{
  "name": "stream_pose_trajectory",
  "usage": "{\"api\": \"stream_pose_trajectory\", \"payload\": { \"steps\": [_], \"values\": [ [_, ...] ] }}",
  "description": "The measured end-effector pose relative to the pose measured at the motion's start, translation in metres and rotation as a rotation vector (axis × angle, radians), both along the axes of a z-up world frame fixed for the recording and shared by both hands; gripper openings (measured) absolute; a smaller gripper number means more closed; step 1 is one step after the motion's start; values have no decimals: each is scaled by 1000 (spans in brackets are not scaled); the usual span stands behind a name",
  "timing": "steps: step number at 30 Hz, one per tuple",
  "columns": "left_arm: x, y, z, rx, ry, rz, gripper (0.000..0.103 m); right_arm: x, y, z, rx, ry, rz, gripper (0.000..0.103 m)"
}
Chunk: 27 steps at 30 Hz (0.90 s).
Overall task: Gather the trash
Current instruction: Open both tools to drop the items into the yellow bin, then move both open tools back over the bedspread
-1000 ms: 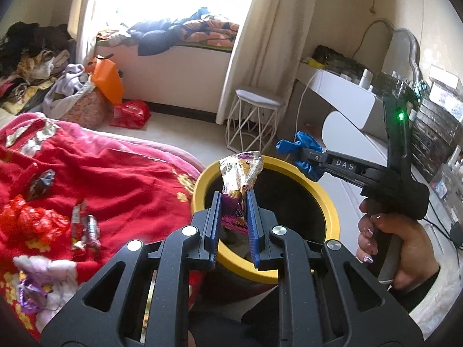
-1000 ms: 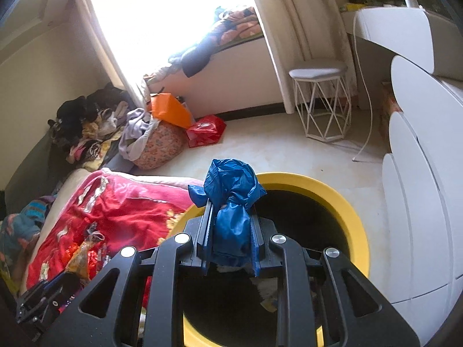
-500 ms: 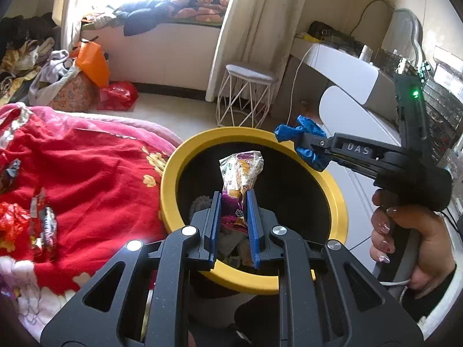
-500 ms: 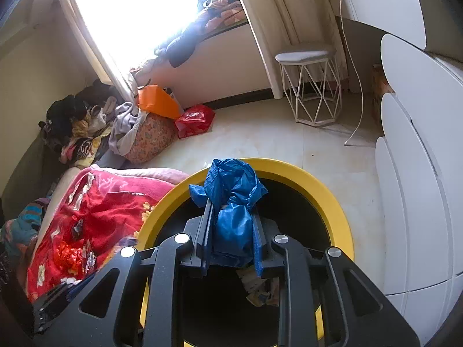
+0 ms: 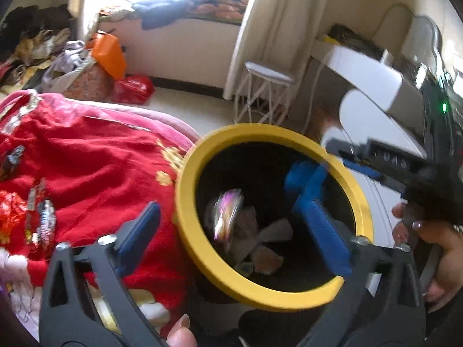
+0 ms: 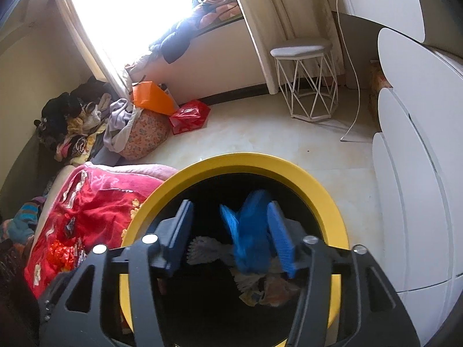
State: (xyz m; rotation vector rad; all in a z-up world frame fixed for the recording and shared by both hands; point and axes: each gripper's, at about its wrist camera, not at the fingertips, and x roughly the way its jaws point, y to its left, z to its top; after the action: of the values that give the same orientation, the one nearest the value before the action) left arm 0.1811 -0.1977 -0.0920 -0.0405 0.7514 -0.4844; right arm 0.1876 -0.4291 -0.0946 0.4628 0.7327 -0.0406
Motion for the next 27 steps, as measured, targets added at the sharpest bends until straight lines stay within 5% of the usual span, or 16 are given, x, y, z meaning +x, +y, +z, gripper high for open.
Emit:
{"api": "stream_pose_trajectory", "payload": {
  "steps": [27],
  "values": [
    [-29, 91, 54, -45, -121, 205, 93, -6, 75, 47, -111, -114, 157, 64]
  ]
}}
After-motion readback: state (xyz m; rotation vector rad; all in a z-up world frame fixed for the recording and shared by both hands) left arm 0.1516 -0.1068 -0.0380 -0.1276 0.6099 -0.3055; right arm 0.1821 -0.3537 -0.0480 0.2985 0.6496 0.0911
